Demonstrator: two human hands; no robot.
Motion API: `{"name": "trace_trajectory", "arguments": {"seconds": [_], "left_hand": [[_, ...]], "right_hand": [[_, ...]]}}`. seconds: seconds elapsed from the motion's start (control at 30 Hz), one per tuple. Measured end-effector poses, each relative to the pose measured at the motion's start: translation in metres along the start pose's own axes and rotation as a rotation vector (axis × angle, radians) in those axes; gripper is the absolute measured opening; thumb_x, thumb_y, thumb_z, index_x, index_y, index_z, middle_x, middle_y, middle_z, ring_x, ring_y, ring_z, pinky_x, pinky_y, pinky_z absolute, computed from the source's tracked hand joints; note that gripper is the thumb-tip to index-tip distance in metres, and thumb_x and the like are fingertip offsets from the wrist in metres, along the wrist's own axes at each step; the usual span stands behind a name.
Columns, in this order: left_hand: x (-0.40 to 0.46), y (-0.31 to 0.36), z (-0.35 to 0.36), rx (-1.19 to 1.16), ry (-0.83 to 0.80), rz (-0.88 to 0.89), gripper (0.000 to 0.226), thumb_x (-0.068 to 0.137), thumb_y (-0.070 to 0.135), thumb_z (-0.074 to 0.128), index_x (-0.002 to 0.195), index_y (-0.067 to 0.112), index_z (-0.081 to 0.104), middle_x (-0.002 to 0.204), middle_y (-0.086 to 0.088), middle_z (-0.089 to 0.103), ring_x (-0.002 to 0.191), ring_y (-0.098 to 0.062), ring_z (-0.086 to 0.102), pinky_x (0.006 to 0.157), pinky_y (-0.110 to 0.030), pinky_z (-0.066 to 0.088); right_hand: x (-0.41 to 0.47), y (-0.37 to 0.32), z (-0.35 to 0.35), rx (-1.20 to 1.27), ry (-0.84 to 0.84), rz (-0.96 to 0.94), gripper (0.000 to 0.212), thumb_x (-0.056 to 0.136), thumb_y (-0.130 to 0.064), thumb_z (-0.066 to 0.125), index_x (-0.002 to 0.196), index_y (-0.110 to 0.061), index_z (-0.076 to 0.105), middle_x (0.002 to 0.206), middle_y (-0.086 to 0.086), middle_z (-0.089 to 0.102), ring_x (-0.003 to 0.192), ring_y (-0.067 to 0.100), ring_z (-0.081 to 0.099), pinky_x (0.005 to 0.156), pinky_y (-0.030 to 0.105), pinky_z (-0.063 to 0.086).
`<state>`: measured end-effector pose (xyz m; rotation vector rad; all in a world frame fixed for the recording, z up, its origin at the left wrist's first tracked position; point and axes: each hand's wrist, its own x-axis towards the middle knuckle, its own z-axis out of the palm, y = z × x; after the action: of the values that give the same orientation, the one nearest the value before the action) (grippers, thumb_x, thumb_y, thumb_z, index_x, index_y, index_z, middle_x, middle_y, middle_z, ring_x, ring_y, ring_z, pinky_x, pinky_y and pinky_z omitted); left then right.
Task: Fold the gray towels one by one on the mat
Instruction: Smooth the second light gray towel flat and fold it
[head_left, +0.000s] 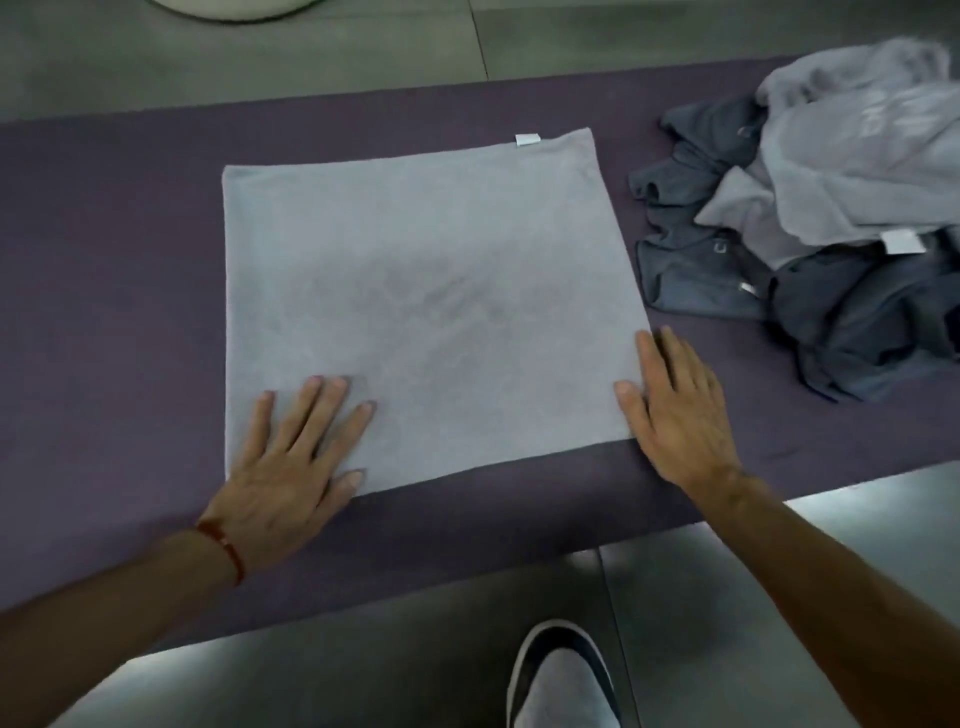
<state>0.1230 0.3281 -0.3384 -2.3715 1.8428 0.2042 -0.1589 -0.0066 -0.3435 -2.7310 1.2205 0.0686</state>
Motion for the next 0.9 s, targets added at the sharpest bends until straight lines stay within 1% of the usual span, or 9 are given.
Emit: {"name": "trace_trajectory", "arguments": {"seconds": [0.07, 0.13, 0.27, 0.33, 0.4, 0.5, 0.63, 0.77, 0.9], "left_hand": [[-0.002, -0.004, -0.012, 0.017, -0.025, -0.037, 0.067, 0.101, 0.051, 0.029, 0.158, 0.015, 0.025, 0.166, -0.015, 0.014, 0.153, -0.036, 0.014, 0.115, -0.068, 0.017], [-0.014, -0.006, -0.021, 0.019, -0.027, -0.067, 0.066, 0.099, 0.051, 0.036, 0.153, 0.011, 0.039, 0.158, -0.018, 0.032, 0.145, -0.039, 0.031, 0.112, -0.063, 0.026], [-0.054, -0.003, -0.015, -0.051, 0.025, -0.177, 0.056, 0.095, 0.043, 0.039, 0.133, 0.009, 0.059, 0.130, -0.015, 0.053, 0.114, -0.037, 0.054, 0.088, -0.051, 0.046], [-0.063, -0.006, -0.009, -0.072, 0.039, -0.166, 0.051, 0.096, 0.036, 0.039, 0.132, 0.008, 0.060, 0.126, -0.014, 0.054, 0.111, -0.036, 0.056, 0.085, -0.049, 0.050], [-0.064, -0.010, -0.009, -0.055, 0.081, -0.105, 0.041, 0.094, 0.020, 0.056, 0.132, 0.005, 0.059, 0.125, -0.015, 0.055, 0.110, -0.037, 0.058, 0.082, -0.048, 0.055], [-0.060, -0.013, -0.020, -0.027, 0.082, -0.032, 0.062, 0.065, -0.007, 0.082, 0.123, -0.001, 0.064, 0.116, -0.018, 0.060, 0.099, -0.036, 0.063, 0.058, -0.041, 0.061], [-0.053, -0.018, -0.028, 0.038, 0.097, 0.036, 0.064, 0.051, -0.016, 0.080, 0.111, 0.003, 0.070, 0.100, -0.013, 0.064, 0.082, -0.031, 0.065, 0.035, -0.032, 0.051], [-0.044, -0.034, -0.015, -0.078, 0.128, 0.037, 0.069, 0.054, -0.020, 0.073, 0.115, 0.011, 0.064, 0.096, -0.007, 0.059, 0.081, -0.027, 0.059, 0.044, -0.038, 0.056], [-0.041, -0.041, -0.018, -0.285, 0.225, -0.051, 0.048, 0.058, -0.022, 0.070, 0.095, 0.007, 0.061, 0.086, -0.009, 0.055, 0.073, -0.031, 0.055, 0.063, -0.045, 0.056]], "right_hand": [[-0.015, -0.005, -0.011, 0.059, 0.076, 0.223, 0.063, 0.101, -0.051, 0.043, 0.147, -0.007, 0.040, 0.143, 0.021, 0.047, 0.130, 0.040, 0.043, 0.103, 0.056, 0.038], [-0.025, -0.011, -0.012, 0.159, 0.053, 0.375, 0.056, 0.096, -0.049, 0.054, 0.131, -0.005, 0.054, 0.124, 0.024, 0.056, 0.115, 0.043, 0.048, 0.095, 0.054, 0.042], [-0.022, -0.021, -0.019, 0.504, -0.027, 0.518, 0.048, 0.089, -0.053, 0.057, 0.085, -0.006, 0.064, 0.086, 0.014, 0.068, 0.092, 0.039, 0.064, 0.076, 0.039, 0.047], [-0.014, -0.026, -0.028, 0.554, -0.097, 0.579, 0.042, 0.092, -0.043, 0.063, 0.087, -0.001, 0.069, 0.089, 0.016, 0.070, 0.094, 0.038, 0.067, 0.074, 0.034, 0.045], [-0.006, -0.027, -0.034, 0.583, -0.144, 0.614, 0.035, 0.089, -0.035, 0.069, 0.093, -0.001, 0.072, 0.099, 0.018, 0.071, 0.097, 0.037, 0.067, 0.079, 0.036, 0.051], [0.000, -0.033, -0.042, 0.636, -0.217, 0.654, 0.029, 0.081, -0.031, 0.074, 0.094, -0.006, 0.071, 0.096, 0.013, 0.072, 0.085, 0.030, 0.068, 0.080, 0.048, 0.061], [-0.002, -0.034, -0.047, 0.725, -0.152, 0.667, 0.024, 0.080, -0.024, 0.076, 0.090, -0.004, 0.067, 0.092, 0.012, 0.072, 0.077, 0.028, 0.072, 0.071, 0.042, 0.064], [-0.003, -0.030, -0.054, 1.167, -0.166, 0.780, 0.014, 0.090, -0.007, 0.072, 0.094, -0.001, 0.060, 0.092, 0.018, 0.069, 0.066, 0.023, 0.065, 0.050, 0.023, 0.057], [-0.004, -0.021, -0.060, 1.308, -0.180, 0.799, 0.016, 0.090, -0.008, 0.074, 0.097, 0.002, 0.064, 0.091, 0.016, 0.069, 0.069, 0.022, 0.065, 0.051, 0.022, 0.056]]}}
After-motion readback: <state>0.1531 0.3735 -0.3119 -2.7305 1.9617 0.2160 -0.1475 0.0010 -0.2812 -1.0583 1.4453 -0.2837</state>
